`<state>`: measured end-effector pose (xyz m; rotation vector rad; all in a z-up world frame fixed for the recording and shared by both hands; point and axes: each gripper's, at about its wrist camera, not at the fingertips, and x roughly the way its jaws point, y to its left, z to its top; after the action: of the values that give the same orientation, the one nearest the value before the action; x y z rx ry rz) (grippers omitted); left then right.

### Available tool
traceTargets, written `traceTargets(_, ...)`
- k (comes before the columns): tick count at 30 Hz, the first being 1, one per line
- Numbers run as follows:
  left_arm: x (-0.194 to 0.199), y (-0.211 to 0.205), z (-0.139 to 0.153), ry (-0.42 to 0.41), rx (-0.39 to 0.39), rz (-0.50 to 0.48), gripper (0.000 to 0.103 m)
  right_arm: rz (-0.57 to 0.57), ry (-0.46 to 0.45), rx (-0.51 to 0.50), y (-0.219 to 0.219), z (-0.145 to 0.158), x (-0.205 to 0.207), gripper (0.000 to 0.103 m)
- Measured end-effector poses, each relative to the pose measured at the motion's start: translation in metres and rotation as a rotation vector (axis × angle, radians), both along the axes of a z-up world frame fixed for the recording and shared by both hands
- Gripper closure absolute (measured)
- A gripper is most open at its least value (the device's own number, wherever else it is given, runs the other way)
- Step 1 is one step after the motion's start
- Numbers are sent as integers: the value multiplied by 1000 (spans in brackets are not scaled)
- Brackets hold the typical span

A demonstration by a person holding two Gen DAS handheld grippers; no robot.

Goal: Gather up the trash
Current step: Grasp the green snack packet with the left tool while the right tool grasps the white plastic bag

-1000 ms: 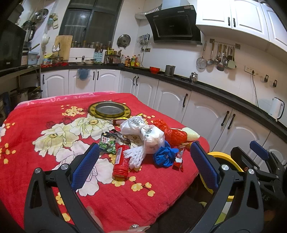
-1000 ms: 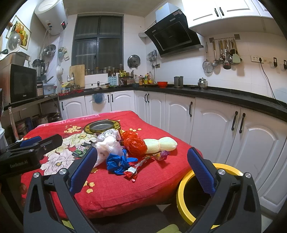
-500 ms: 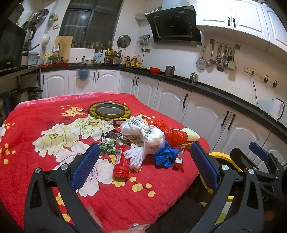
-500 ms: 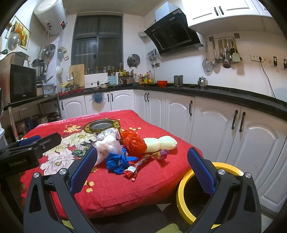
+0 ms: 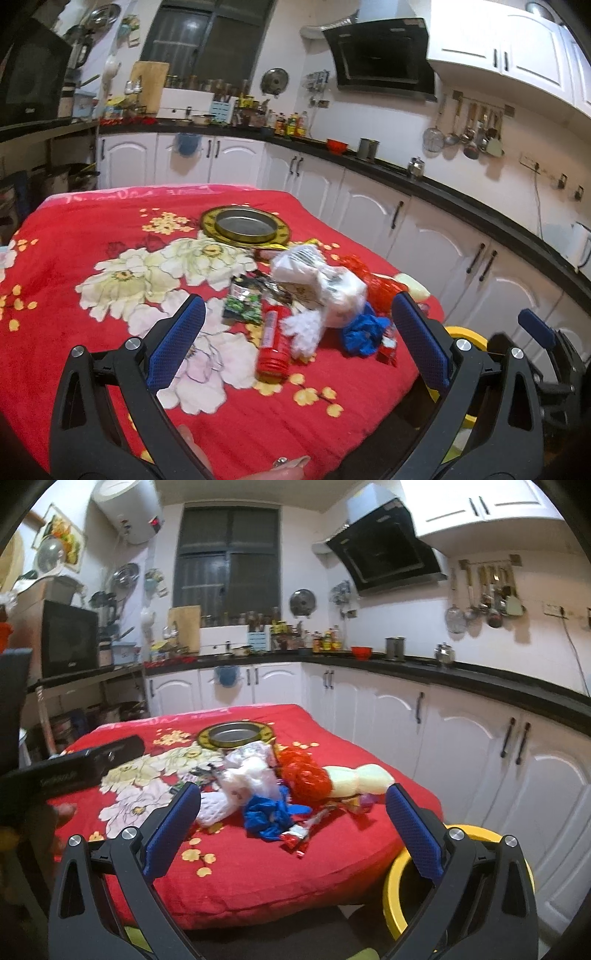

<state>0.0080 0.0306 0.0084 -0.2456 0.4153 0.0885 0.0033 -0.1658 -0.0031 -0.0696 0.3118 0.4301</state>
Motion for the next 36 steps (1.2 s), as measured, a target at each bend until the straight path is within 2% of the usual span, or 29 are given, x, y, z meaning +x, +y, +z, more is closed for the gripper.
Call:
traceTargets(11,14,38,-4,34,-15,76,10,124,64,-56,30,-3,21,6)
traceTargets(21,42,77,-24,168,-86,101,10,204,109,-119,59,-10,61,6)
traceTargets(29,77,87,-29,215,-41,68,10,224,164,-154,79,-16,104,6)
traceTargets(34,104,97,-50,291,-115,25,11,256,179,-181,96,-21,122,6)
traceTargets(36,112,102,-60,327,-149,23,15,260,205,-188,102,-24,130,6)
